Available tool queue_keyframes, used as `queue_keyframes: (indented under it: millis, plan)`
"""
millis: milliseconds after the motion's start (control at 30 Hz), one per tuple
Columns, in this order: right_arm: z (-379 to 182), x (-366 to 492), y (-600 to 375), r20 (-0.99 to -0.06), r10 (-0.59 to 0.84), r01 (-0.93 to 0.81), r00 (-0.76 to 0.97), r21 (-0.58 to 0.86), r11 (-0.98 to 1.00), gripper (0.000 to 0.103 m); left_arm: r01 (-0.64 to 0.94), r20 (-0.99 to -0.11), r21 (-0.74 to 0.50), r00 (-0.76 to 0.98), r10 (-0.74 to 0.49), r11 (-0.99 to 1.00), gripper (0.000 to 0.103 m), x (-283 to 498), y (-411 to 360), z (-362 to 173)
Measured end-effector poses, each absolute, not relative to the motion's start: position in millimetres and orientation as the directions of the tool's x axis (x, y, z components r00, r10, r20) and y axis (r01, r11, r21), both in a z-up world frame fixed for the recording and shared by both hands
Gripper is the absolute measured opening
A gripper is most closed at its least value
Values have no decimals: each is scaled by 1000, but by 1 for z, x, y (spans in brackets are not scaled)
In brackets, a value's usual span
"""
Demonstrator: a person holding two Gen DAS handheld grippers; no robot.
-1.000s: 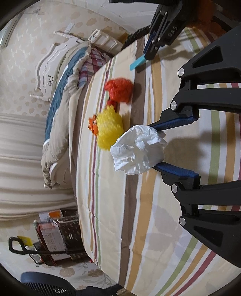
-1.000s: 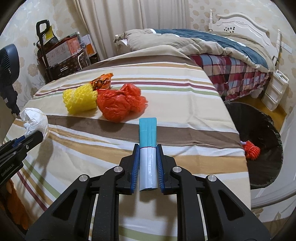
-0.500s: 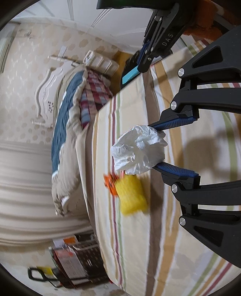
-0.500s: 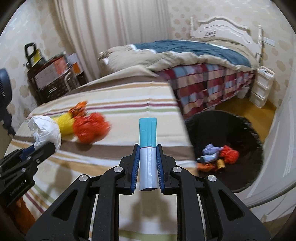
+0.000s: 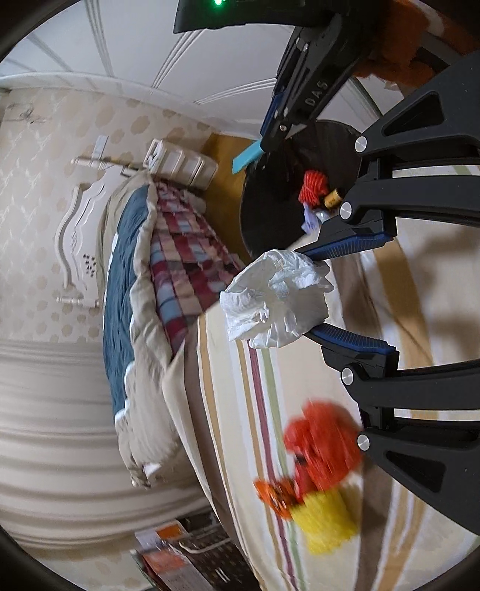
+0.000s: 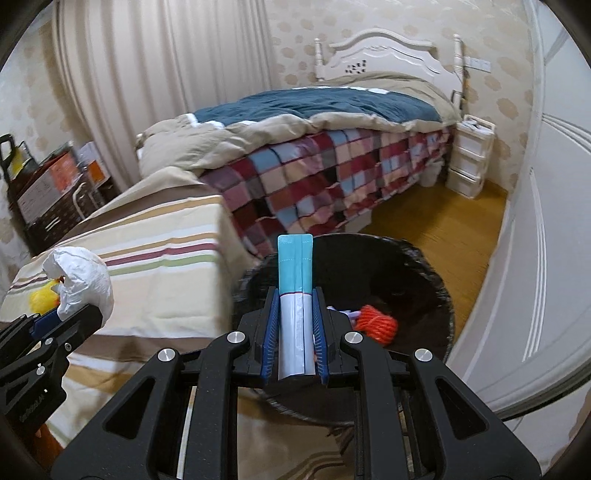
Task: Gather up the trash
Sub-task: 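Carry the tube and white bag over the bin and open both tools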
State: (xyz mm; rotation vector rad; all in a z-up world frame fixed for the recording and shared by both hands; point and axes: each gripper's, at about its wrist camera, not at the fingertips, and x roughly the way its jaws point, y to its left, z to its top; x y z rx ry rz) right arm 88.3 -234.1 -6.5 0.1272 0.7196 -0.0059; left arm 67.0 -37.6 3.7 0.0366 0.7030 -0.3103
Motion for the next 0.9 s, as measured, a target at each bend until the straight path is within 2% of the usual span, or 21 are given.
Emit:
queue_keyframes:
  millis: [367, 900]
  plan:
    - [-28, 108, -272, -681, 3, 106, 732, 119, 987, 18, 344, -672, -45, 684, -283, 938, 38, 105, -97, -11]
    - [-45, 122, -297, -705, -24, 153, 709, 121, 981, 19, 369, -721, -8, 642, -261, 930, 39, 139, -137, -32]
